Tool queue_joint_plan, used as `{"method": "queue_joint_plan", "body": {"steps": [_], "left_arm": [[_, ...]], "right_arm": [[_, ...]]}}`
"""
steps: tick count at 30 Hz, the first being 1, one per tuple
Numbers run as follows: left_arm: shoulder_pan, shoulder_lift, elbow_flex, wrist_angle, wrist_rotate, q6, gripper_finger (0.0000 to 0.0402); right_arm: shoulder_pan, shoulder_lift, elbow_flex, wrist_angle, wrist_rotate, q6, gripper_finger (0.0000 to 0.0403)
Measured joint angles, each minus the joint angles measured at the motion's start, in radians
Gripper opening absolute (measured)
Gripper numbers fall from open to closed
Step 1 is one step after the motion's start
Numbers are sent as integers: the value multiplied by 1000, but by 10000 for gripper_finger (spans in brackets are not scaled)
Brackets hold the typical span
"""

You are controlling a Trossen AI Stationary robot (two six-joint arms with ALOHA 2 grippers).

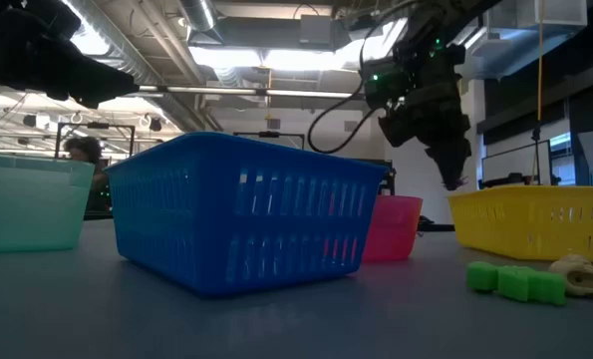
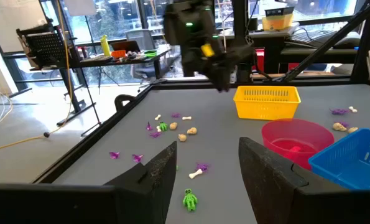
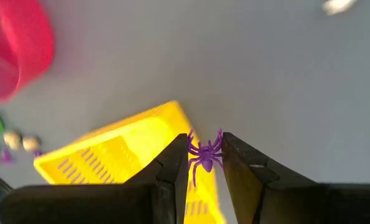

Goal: Sort Halloween decoration
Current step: Put the violet spider toy into the yellow bin

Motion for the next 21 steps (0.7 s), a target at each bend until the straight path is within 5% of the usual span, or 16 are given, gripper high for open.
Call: {"method": "queue_joint_plan", "body": {"steps": [11, 21], "left_arm": [[0, 0, 0, 1, 0, -2, 158], [0, 0, 0, 1, 0, -4, 158]], "right_arm": [[290, 0, 0, -73, 1, 55, 91], [381, -1, 0, -70, 50, 50, 92]]}}
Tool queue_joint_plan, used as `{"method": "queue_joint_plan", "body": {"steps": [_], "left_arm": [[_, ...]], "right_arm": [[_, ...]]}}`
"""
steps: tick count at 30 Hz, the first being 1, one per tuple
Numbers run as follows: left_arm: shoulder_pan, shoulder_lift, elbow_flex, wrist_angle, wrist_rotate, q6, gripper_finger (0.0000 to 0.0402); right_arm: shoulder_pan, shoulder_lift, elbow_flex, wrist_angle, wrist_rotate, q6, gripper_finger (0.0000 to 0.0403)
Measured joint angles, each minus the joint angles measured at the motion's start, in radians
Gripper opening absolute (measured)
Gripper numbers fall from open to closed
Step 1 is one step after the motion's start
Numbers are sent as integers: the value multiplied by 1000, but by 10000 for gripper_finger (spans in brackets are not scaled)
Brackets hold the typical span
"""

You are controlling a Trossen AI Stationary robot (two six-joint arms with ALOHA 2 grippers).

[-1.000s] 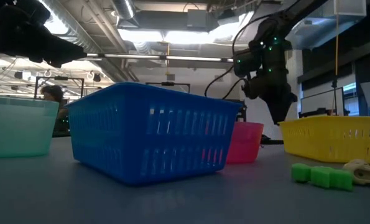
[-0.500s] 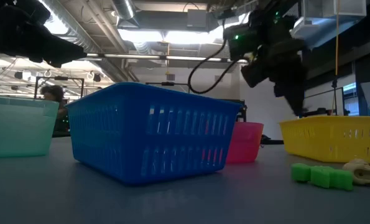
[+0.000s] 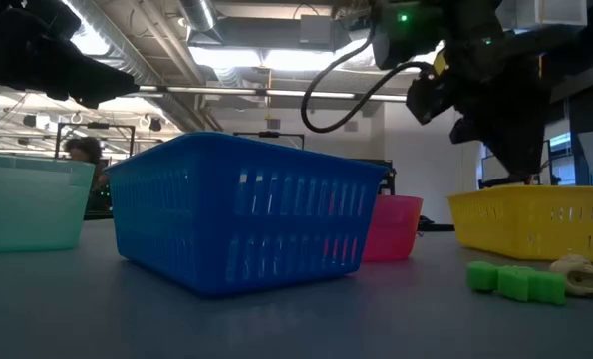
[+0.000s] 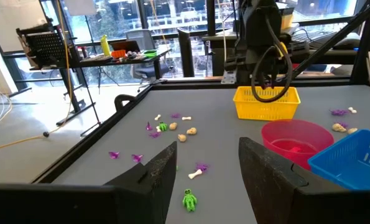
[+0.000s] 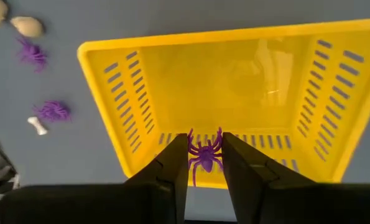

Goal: Sort Halloween decoration
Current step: Put the violet spider toy into the yellow bin, then put the green skeleton toy into the red bin

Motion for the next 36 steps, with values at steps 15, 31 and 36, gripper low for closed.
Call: {"method": "queue_joint_plan", "body": {"steps": [15, 31, 36], "left_arm": [[0, 0, 0, 1, 0, 0, 158], [0, 0, 0, 26, 0, 0, 158], [0, 7, 0, 81, 0, -2, 158]], "right_arm": [[-3, -1, 0, -4, 3, -1, 92], [-3, -1, 0, -4, 3, 2, 186], [-3, -1, 0, -5, 3, -34, 209]]}}
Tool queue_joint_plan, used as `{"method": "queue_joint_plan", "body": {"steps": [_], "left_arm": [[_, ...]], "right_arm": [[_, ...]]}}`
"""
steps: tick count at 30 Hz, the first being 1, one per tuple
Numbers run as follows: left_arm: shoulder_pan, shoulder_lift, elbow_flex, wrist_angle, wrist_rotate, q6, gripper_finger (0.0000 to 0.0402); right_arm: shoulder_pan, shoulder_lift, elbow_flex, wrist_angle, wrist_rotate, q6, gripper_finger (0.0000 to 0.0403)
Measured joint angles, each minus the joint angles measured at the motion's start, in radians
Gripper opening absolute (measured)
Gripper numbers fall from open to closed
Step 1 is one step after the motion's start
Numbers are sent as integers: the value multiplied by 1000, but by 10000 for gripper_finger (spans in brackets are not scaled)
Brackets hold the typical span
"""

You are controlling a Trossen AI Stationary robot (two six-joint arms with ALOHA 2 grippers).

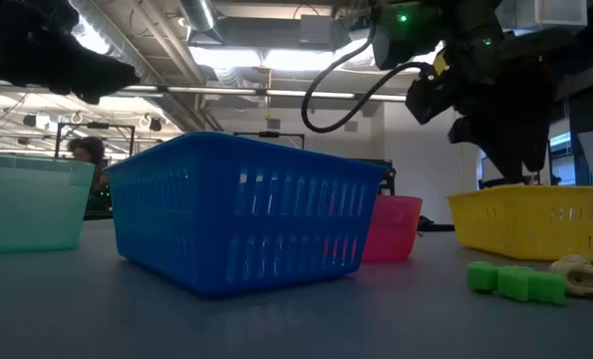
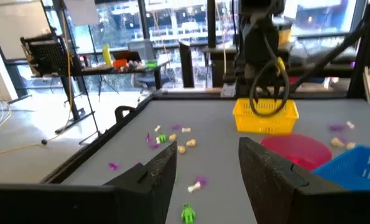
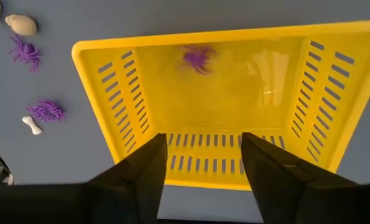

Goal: Sort Halloween decoration
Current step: Put the green skeleton toy into the red bin

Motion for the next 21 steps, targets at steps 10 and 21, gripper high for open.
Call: {"method": "queue_joint_plan", "body": {"steps": [10, 21], "left_arm": [[0, 199, 0, 392, 34, -13, 158], [0, 606, 0, 683, 0, -186, 158]], "right_arm": [[0, -37, 0, -6, 50, -96, 211], [0, -267, -58, 164, 297, -215, 211]]}}
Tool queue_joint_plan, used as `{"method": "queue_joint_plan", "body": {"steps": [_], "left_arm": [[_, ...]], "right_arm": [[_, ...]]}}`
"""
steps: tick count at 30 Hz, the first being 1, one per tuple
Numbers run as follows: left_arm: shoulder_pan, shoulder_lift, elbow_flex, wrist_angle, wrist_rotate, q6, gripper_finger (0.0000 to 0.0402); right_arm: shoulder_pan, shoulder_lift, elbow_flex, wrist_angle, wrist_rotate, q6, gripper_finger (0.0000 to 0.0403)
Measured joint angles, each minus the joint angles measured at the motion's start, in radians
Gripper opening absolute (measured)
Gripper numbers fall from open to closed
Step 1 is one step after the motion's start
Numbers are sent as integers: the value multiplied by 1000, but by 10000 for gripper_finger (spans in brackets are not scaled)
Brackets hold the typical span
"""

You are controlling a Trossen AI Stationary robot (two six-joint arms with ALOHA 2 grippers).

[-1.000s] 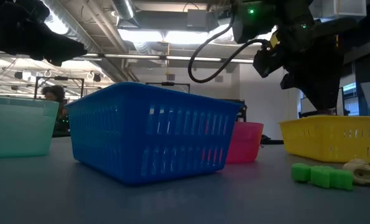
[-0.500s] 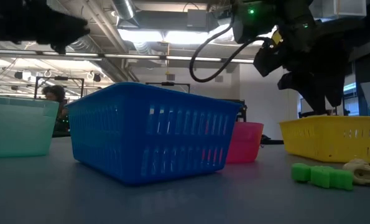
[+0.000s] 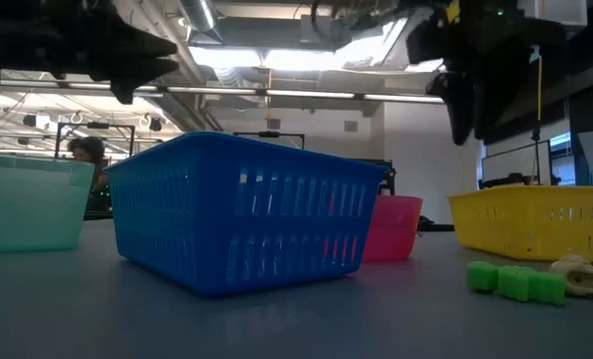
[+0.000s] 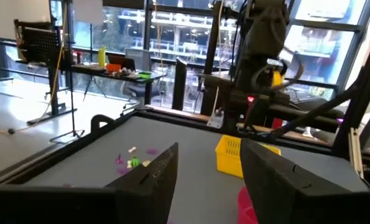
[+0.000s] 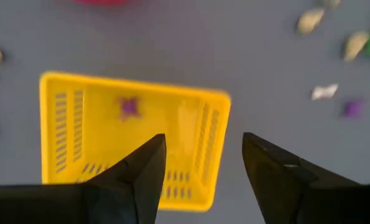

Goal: Sort Halloween decoration
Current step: Put the green skeleton toy into the red bin

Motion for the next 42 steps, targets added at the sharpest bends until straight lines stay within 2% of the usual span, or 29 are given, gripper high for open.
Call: {"method": "queue_joint_plan", "body": {"steps": [4, 12, 21, 27, 31, 37, 42], "left_arm": [[0, 125, 40, 83, -18, -21, 158], [20, 365, 287, 8, -24, 8, 158], [91, 613, 669, -417, -22, -41, 158], [149, 762, 881, -677, -14, -67, 158], [210, 851, 1013, -838, 44, -78, 158], [284, 980, 1163, -1039, 153, -78, 158], [313, 1062, 1212, -1183, 203, -112, 158]], "right_arm": [[0, -114, -87, 94, 0, -38, 211], [-2, -318, -277, 235, 77, -38, 211], [-89, -439, -392, 302, 106, -38, 211], [-149, -442, -397, 303, 105, -39, 211], [-160, -438, -397, 308, 106, -40, 211], [-158, -438, -397, 309, 96, -40, 211], [-158, -438, -397, 309, 96, -39, 211]]}}
